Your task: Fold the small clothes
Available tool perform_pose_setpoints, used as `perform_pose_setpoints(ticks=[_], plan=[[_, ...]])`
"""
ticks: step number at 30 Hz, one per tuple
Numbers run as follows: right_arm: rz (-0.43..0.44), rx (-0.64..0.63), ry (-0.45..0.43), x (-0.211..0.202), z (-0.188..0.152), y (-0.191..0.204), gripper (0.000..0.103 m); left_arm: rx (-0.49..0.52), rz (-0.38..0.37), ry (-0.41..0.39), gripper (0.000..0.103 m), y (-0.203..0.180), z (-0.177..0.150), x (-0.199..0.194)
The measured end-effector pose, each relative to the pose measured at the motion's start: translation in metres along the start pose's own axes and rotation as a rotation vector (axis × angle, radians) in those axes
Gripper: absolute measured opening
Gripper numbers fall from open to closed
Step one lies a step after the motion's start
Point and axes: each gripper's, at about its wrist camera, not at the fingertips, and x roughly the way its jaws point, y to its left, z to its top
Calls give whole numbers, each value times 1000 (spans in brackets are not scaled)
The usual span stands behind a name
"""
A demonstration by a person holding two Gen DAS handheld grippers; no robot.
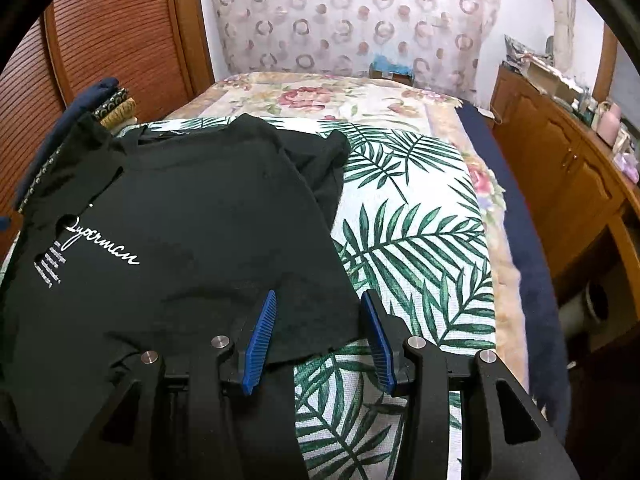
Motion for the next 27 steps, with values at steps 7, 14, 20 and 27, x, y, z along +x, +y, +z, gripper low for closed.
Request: perform_pose_setpoints(ticks=[7, 14, 20, 27], plan=[[75, 34, -21, -7, -15, -15, 31, -3, 2, 1, 103, 0, 0, 0], [82, -5, -53, -17, -14, -7, 5, -1, 2, 2, 103, 0, 0, 0], [105, -24, -141, -46, -6, 5, 4, 0, 2, 1, 103, 1, 1, -1], [198, -116, -174, -53, 19, 53, 5, 3, 2, -2, 103, 2, 2, -2]])
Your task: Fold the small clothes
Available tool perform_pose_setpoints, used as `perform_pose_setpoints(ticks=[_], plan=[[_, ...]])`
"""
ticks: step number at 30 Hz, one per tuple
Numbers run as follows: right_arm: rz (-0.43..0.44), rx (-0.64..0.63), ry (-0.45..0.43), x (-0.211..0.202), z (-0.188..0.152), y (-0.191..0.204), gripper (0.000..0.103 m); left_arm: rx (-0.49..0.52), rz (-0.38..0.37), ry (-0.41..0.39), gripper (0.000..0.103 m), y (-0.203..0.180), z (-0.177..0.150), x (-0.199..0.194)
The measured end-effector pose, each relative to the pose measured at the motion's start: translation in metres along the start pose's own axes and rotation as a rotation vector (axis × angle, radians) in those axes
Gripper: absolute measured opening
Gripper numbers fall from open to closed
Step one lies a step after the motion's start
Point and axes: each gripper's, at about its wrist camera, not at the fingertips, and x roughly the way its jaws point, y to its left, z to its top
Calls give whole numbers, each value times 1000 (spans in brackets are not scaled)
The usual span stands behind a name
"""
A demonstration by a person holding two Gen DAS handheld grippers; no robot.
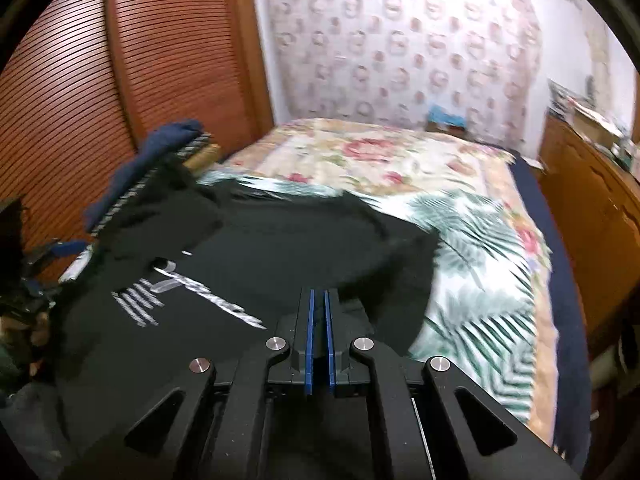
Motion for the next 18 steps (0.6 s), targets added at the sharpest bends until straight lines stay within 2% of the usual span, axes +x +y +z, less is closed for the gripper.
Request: perform_pose_setpoints(ticks=[5, 8, 9, 14, 18], plan=[[60, -22, -26, 26, 23, 26, 6, -7, 4, -1, 103, 3, 0, -1], [62, -13, -26, 32, 28, 26, 27, -8, 9, -2, 103, 3, -1, -2], [48, -10, -28, 32, 26, 25, 31, -8, 9, -3, 103, 3, -1, -2], [-26, -23, 15, 27, 6, 19, 32, -14, 9, -7, 103, 5, -2, -2], [-82, -54, 99, 32, -24, 18, 32, -20, 14, -5, 103, 7, -1, 1]])
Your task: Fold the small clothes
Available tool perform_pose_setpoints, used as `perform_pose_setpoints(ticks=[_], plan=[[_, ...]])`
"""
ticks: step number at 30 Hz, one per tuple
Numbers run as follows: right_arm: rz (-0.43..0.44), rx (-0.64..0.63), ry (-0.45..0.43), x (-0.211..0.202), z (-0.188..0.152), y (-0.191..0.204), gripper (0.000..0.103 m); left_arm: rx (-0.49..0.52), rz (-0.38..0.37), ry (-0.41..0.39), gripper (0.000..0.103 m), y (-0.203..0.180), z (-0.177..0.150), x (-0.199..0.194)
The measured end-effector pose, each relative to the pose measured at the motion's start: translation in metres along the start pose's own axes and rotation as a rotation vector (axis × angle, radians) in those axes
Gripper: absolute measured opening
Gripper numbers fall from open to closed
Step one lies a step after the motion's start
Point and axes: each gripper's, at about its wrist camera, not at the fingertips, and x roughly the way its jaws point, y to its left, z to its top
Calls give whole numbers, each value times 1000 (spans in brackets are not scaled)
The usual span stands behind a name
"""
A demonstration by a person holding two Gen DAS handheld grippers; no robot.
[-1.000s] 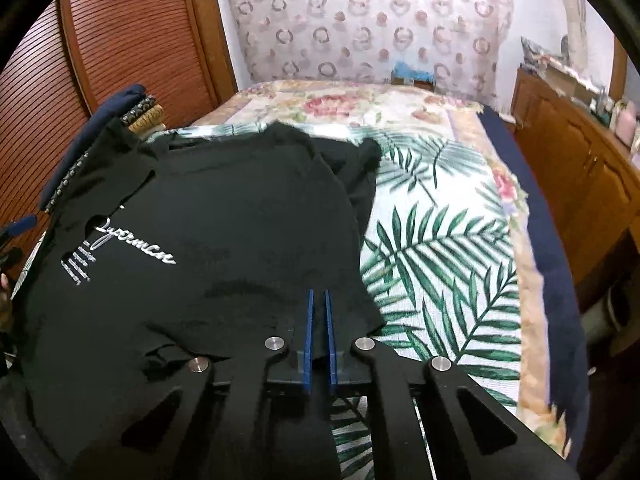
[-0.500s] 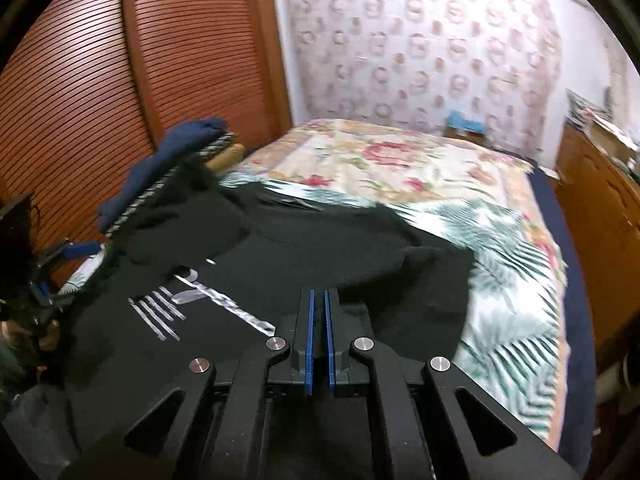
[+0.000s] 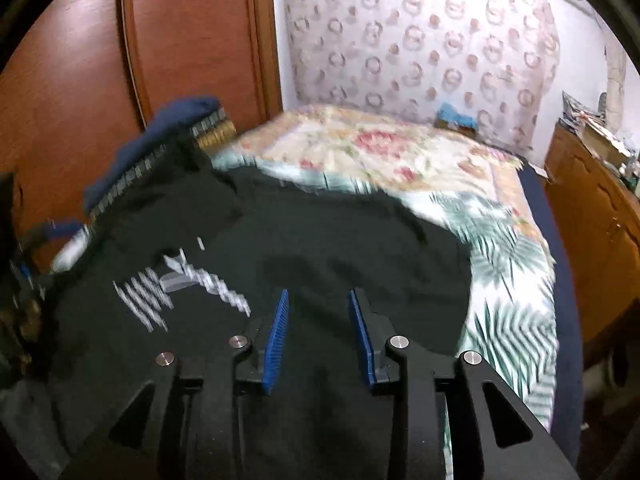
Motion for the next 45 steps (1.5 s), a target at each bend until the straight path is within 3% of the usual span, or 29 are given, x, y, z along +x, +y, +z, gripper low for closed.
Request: perform_pose_setpoints(ticks=[9, 17, 19, 21, 24, 32, 36, 45], plan=[[3, -42, 125, 15, -44, 24, 32, 12, 57, -2, 103, 16, 18, 9], [23, -38, 111, 2, -57, 34, 32, 24, 90, -3, 103, 35, 47, 20], [32, -29, 104, 4, -52, 31, 34, 34, 87, -2, 97, 40, 56, 24], [24, -24, 88, 0, -48, 24, 47, 37, 65, 12, 80, 45, 67, 31], [-3, -1, 54, 3, -34, 8, 53, 44, 76, 34, 65, 53, 81, 43], [-59, 59, 87, 44, -14, -29, 53, 68, 139, 99, 59, 72, 114, 79], [-57, 67, 91, 59, -13, -29, 53, 75, 166, 141, 47, 80, 121, 97], [-61, 50, 55, 59, -21, -29, 53, 122, 237, 232, 47, 87, 131, 133]])
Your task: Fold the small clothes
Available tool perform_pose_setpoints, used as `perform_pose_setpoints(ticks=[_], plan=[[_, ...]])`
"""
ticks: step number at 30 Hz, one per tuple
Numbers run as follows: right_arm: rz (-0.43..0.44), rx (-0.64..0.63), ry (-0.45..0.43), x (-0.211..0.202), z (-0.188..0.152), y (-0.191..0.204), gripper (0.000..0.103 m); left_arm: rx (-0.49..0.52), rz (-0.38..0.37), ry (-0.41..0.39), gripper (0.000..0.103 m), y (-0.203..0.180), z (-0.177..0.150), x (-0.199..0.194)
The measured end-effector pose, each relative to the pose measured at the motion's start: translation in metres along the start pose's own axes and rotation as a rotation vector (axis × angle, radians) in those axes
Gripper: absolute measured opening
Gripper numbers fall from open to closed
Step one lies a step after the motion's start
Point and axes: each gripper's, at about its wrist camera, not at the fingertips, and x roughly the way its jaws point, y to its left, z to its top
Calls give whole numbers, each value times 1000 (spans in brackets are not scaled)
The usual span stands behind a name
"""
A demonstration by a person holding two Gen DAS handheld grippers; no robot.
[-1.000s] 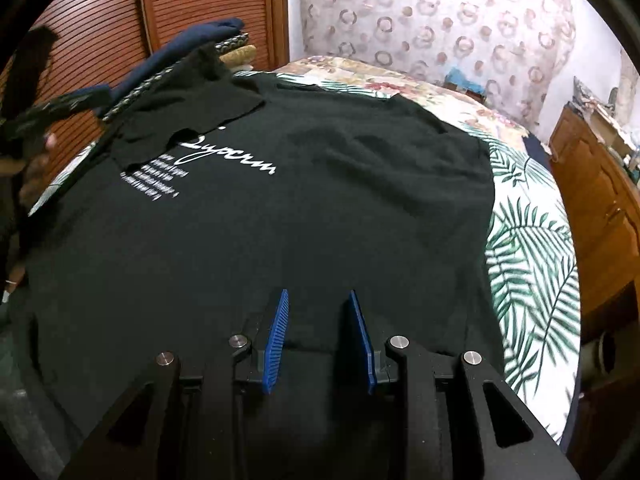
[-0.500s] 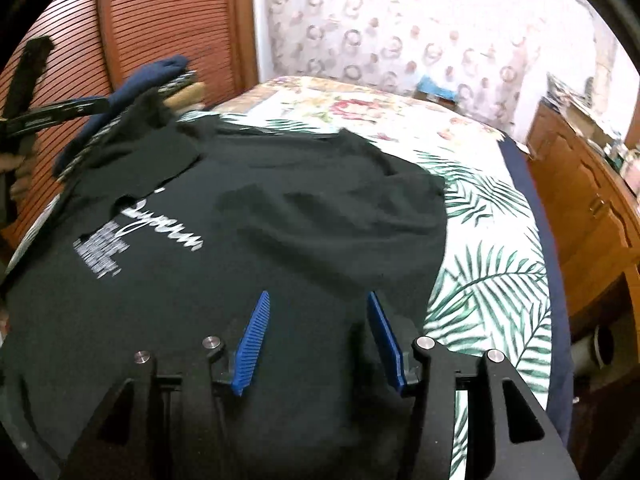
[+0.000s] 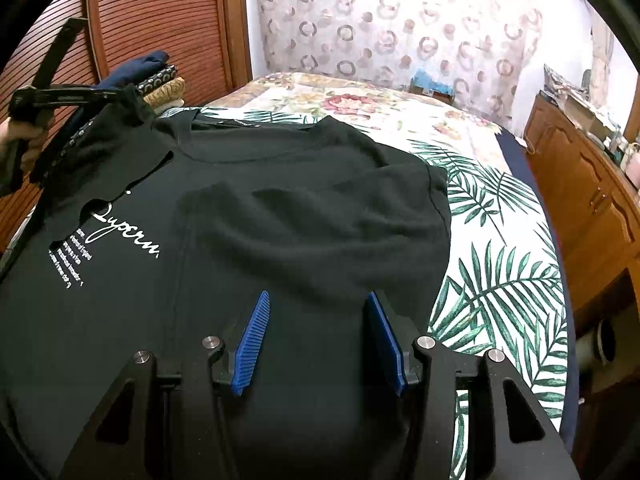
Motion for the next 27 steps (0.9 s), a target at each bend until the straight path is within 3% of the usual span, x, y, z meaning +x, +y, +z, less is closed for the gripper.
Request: perform_pose_setpoints(ticks=[5, 7, 8, 9, 10, 19, 27], plan=[[5, 3, -8, -3, -1, 0, 55, 55, 44, 26, 44, -5, 4, 6], [1, 0, -10, -3, -1, 1, 55, 81, 75, 40, 33, -7, 3, 9], [2, 1, -10, -3, -1, 1, 55, 88, 79, 43, 22, -7, 3, 9], [4, 2, -10, -3, -1, 0, 56, 77, 52, 47, 11, -4, 3, 8], [6, 4, -13, -3, -1, 0, 56, 52, 12, 45, 8, -1, 1, 4], [5, 4, -19, -3, -1, 1, 58, 25, -126, -101, 5, -17, -24, -66], [-36, 69, -58, -16, 13, -23, 58, -1, -185, -180, 5, -34, -50, -92]])
